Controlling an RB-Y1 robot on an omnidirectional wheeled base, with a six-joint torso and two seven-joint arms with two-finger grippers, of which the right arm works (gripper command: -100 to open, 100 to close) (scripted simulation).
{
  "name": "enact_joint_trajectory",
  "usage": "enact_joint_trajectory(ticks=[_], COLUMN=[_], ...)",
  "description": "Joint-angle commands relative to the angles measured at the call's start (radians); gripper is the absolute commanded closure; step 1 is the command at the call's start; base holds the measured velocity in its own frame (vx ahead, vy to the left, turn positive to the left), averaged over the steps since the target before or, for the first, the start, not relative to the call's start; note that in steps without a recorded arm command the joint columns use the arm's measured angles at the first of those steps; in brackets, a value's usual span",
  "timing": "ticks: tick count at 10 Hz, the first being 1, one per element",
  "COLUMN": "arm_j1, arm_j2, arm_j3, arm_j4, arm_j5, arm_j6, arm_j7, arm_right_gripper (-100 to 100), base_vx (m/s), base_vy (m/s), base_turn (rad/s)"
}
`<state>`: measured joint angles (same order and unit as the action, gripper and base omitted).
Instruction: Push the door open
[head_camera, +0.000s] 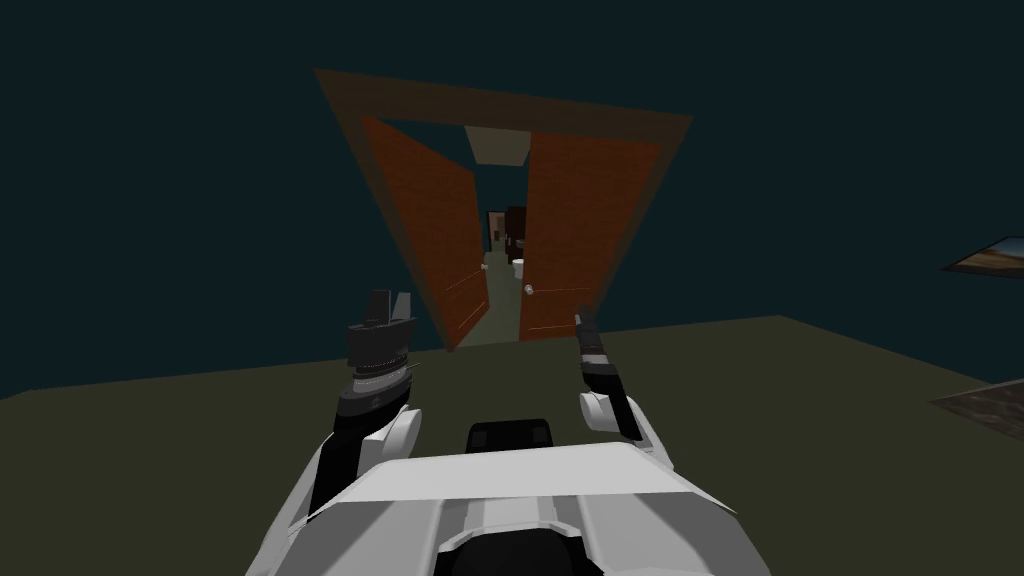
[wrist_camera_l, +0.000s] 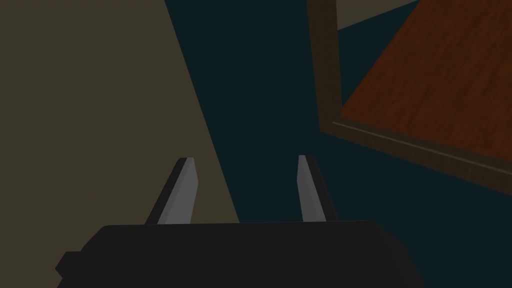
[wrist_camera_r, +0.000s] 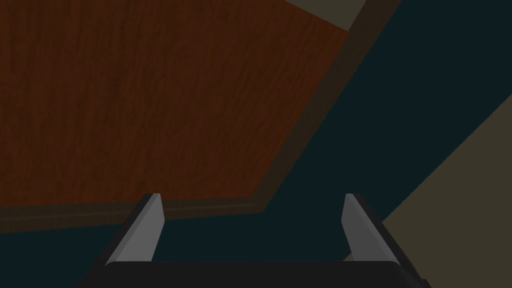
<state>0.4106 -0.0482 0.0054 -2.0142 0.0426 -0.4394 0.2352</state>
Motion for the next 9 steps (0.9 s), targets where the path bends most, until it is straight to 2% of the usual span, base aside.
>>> enact_joint_trajectory(ticks=[1,9], arm_j1=[-0.017,-0.097], arm_j2=[-0.003,-0.021], arm_j3=[-0.007,-0.048], arm_j4=[0.045,0.267], arm_j5=[0.015,0.092], arm_j6=[-0.015,-0.084], arm_j7=[0.035,0.206], arm_right_gripper=[-100,-100], base_vx=[0.110,0.100], base_vy=[-0.002,0.010], base_turn=[-0.010,-0.014])
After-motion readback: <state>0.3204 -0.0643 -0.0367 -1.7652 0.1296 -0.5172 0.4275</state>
